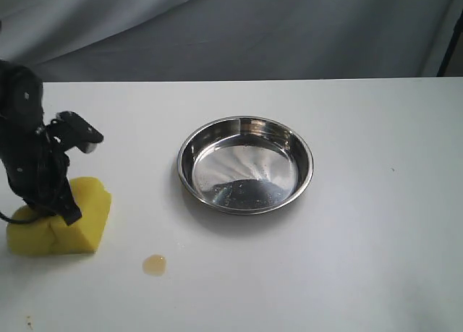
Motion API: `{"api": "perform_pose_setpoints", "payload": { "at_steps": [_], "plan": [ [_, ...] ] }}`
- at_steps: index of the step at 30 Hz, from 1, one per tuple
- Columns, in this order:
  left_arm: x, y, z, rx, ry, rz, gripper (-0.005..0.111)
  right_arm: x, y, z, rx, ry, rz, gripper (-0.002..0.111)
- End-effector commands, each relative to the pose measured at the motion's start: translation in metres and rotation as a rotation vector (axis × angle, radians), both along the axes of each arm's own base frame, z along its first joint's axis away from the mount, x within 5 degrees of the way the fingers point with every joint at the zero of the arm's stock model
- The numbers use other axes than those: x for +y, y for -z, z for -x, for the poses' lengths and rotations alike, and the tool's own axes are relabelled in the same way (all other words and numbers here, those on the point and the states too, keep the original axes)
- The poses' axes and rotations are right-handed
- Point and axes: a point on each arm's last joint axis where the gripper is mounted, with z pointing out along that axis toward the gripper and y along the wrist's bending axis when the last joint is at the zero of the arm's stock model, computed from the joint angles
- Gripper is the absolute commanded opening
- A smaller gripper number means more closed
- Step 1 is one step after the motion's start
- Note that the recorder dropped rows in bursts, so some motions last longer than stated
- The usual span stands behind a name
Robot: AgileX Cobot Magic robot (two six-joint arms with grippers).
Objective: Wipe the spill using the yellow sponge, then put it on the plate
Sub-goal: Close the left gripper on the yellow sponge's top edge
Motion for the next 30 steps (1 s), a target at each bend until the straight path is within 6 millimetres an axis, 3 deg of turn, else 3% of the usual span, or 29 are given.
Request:
{"api": "perform_pose_setpoints", "payload": {
  "at_steps": [1,8,11,14,18,22,26,28,30],
  "plan": [
    [-0.055,0.02,0.035,0.033,0.177,0.01,0.0,0.0,0.001,0.0,-0.001,-0.003,-0.009,0.0],
    [-0.153,0.023,0.098,0.055,0.453,0.074,0.0,0.0,0.001,0.0,-0.001,-0.003,-0.009,0.0],
    [-0.175,0.025,0.121,0.066,0.55,0.072,0.0,0.0,0.001,0.0,-0.001,-0.003,-0.009,0.0],
    [-0.18,0.026,0.128,0.061,0.61,0.041,0.0,0.0,0.001,0.0,-0.001,-0.003,-0.009,0.0],
    [-0.153,0.034,0.113,0.049,0.535,-0.05,0.0,0.0,0.001,0.0,-0.001,-0.003,-0.009,0.0],
    [-0.09,0.048,0.081,0.024,0.359,-0.217,0.0,0.0,0.001,0.0,-0.001,-0.003,-0.009,0.0],
    [-0.039,0.049,0.054,-0.009,0.172,-0.299,0.0,0.0,0.001,0.0,-0.001,-0.003,-0.009,0.0],
    [-0.027,0.049,0.051,0.0,0.123,-0.295,0.0,0.0,0.001,0.0,-0.001,-0.003,-0.009,0.0],
    [-0.028,0.05,0.052,0.011,0.124,-0.284,0.0,0.0,0.001,0.0,-0.001,-0.003,-0.009,0.0]
  ]
}}
